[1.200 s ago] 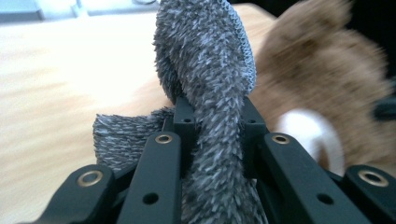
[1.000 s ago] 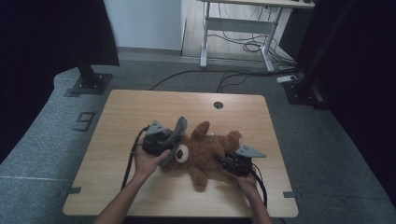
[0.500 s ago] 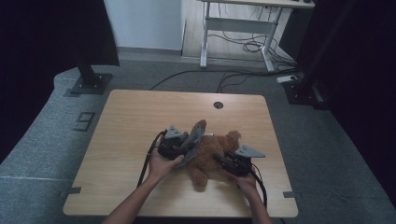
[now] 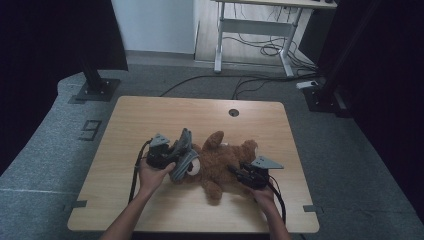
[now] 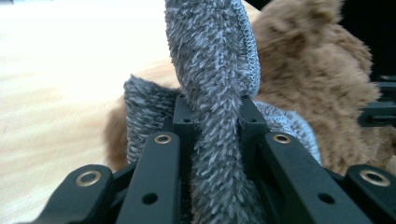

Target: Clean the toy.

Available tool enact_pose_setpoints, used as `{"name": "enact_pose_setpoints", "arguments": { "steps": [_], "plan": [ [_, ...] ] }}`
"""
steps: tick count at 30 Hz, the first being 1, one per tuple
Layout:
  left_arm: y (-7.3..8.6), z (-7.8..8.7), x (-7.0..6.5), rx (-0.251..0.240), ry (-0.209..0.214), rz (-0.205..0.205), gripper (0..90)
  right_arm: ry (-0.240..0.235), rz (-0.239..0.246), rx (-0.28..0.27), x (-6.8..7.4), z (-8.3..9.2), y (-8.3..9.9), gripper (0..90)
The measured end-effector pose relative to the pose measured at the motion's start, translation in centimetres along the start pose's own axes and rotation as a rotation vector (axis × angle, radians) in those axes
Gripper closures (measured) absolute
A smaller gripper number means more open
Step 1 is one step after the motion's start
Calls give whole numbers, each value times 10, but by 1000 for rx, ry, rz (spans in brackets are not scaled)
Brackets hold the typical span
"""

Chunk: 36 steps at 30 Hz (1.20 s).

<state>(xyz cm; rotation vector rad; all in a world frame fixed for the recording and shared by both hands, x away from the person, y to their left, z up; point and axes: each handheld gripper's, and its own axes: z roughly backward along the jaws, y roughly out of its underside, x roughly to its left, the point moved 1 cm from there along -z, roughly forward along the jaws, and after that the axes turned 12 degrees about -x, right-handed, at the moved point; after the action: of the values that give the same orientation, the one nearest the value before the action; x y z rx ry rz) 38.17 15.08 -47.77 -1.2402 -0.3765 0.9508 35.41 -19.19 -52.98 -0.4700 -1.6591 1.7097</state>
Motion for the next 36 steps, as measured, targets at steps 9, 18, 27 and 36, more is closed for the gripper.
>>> {"name": "enact_pose_setpoints", "arguments": {
  "steps": [9,18,27,36],
  "plan": [
    [24,11,34,88,-105,17,745,-5,-17,-1,-1,0,0,633],
    [21,17,32,104,-63,24,743,-5,-28,-2,-3,1,0,633],
    [-34,1,-59,0,116,-119,744,4,-20,-3,-1,1,0,630],
    [-34,-70,-137,92,236,-198,742,10,-4,-1,0,1,-1,624]
  ]
}}
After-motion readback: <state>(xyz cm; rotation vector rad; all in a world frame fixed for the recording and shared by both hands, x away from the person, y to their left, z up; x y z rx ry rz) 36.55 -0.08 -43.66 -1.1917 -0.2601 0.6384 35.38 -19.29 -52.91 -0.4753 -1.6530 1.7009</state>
